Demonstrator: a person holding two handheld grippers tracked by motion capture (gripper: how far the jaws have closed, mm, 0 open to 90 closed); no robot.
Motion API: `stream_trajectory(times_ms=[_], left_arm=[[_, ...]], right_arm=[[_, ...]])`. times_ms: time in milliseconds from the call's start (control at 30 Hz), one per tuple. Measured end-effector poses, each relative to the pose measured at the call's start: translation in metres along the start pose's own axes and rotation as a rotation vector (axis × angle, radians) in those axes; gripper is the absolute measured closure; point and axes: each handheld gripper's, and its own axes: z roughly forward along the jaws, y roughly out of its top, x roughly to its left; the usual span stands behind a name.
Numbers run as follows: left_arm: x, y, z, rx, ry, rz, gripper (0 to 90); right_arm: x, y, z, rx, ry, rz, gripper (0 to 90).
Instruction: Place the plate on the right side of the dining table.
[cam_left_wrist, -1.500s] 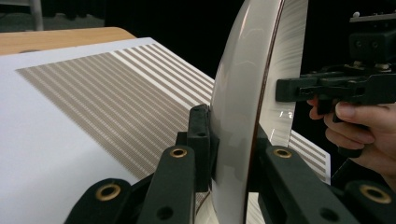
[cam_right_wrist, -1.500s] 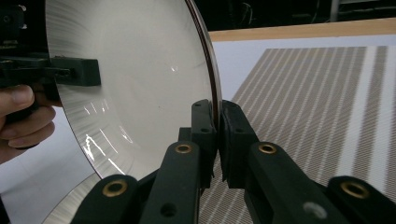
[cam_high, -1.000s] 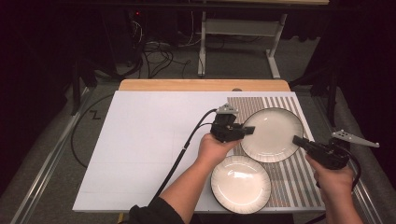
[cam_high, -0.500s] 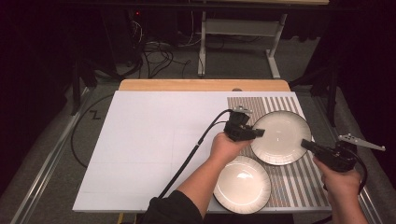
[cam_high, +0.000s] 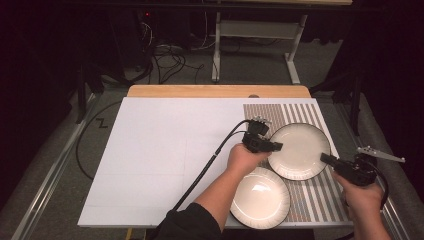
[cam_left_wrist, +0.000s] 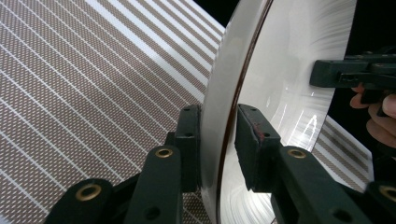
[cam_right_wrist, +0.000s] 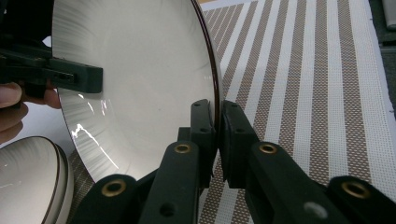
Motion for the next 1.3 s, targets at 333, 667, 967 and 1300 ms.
stream_trajectory(times_ms=[333,667,967,1300], left_arm=[[0.005,-0.001,0.007,0.031,0.011,-0.015,69.0],[0.009,0.003,0.004,-0.001,0.04,-0.048,57.0],[0.012,-0.005,-0.044,-0.093,0.116,0.052,43.3],[0.022,-0.034,-0.105,-0.173,0.129,0.094,38.8]], right_arm=[[-0.002,-0.003,0.006,0.023,-0.017,-0.004,86.8],[-0.004,-0.001,0.012,0.017,-0.018,0.006,86.7],[-0.006,0.001,0.02,0.035,-0.046,0.028,84.9],[-0.006,0.004,0.028,0.076,-0.086,0.035,82.7]])
